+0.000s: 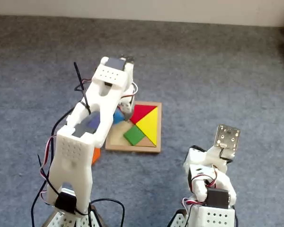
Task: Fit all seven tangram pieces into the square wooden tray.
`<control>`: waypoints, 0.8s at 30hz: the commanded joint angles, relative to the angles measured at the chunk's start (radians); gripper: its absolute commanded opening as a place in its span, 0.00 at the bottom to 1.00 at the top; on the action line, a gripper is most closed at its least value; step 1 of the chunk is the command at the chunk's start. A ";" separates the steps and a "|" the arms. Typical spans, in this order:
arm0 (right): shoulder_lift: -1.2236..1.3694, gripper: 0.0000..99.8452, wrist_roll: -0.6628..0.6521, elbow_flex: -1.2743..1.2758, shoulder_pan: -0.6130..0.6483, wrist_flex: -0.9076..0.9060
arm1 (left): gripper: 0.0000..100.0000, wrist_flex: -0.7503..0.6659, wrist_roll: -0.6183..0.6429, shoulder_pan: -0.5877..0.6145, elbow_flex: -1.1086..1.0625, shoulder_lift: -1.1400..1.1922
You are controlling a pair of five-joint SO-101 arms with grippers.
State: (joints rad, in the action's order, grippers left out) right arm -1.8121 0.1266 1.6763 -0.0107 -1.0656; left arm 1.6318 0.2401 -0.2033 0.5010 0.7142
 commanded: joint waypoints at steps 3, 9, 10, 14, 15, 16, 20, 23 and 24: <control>-0.007 0.01 -0.009 0.143 -0.015 0.038 | 0.32 0.038 0.094 -0.031 -0.007 -0.076; -0.007 0.01 -0.009 0.143 -0.015 0.038 | 0.32 0.118 0.094 -0.024 0.059 -0.079; -0.007 0.01 -0.009 0.143 -0.015 0.038 | 0.32 0.121 0.092 -0.022 0.062 -0.081; -0.007 0.01 -0.009 0.143 -0.015 0.038 | 0.32 0.121 0.092 -0.012 0.064 -0.076; -0.007 0.01 -0.009 0.143 -0.015 0.038 | 0.32 0.121 0.092 -0.013 0.062 -0.073; -0.007 0.01 -0.009 0.143 -0.015 0.038 | 0.32 0.121 0.092 -0.016 0.058 -0.071; -0.007 0.01 -0.009 0.143 -0.015 0.038 | 0.32 0.095 0.100 -0.042 0.047 -0.068; -0.007 0.01 -0.009 0.143 -0.015 0.038 | 0.32 0.017 0.100 -0.061 -0.016 -0.068; -0.007 0.01 -0.009 0.143 -0.015 0.038 | 0.32 -0.015 0.100 -0.067 -0.044 -0.068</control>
State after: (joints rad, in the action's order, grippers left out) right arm -1.8121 0.1266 1.6763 -0.0107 -1.0656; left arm 1.7070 0.3276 -0.2309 0.5086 0.7035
